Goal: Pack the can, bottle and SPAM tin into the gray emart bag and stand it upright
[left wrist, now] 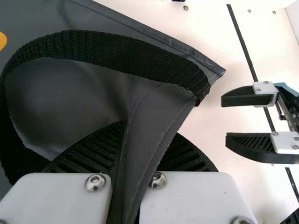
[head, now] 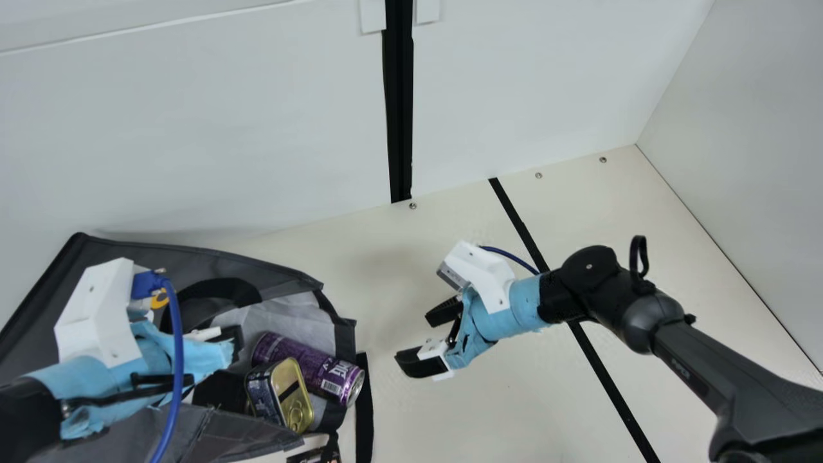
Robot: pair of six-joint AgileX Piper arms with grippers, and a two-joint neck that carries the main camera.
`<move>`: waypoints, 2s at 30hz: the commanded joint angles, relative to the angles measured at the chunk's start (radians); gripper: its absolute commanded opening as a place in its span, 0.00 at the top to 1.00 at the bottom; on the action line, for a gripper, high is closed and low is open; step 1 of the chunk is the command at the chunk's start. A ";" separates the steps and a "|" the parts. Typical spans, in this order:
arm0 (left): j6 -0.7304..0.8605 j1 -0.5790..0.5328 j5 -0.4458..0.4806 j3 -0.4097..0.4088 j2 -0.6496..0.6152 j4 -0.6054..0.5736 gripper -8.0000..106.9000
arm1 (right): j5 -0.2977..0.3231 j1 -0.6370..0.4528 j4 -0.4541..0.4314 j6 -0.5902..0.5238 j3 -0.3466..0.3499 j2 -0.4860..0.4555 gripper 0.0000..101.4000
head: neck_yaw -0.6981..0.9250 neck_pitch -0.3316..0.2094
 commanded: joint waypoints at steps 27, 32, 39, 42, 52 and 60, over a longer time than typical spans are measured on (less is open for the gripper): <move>0.000 0.000 0.000 0.000 0.000 0.000 1.00 | 0.011 0.161 0.141 -0.078 -0.194 0.265 0.06 | -0.001 -0.023; 0.000 0.000 0.000 0.000 0.000 0.000 1.00 | 0.007 0.191 0.163 -0.077 -0.226 0.300 0.06 | -0.001 -0.023; 0.000 0.000 0.000 0.000 0.000 0.000 1.00 | 0.010 0.227 0.185 -0.079 -0.270 0.347 0.06 | -0.001 -0.023; 0.000 0.000 0.000 0.000 0.000 0.000 1.00 | 0.013 0.239 0.192 -0.079 -0.288 0.367 0.06 | -0.001 -0.023; 0.000 0.000 0.000 0.000 0.000 0.000 1.00 | 0.043 0.257 0.230 -0.078 -0.334 0.413 0.52 | -0.001 -0.023; 0.000 0.000 0.000 0.000 0.000 0.000 1.00 | 0.085 0.257 0.259 -0.094 -0.333 0.419 1.00 | -0.001 -0.023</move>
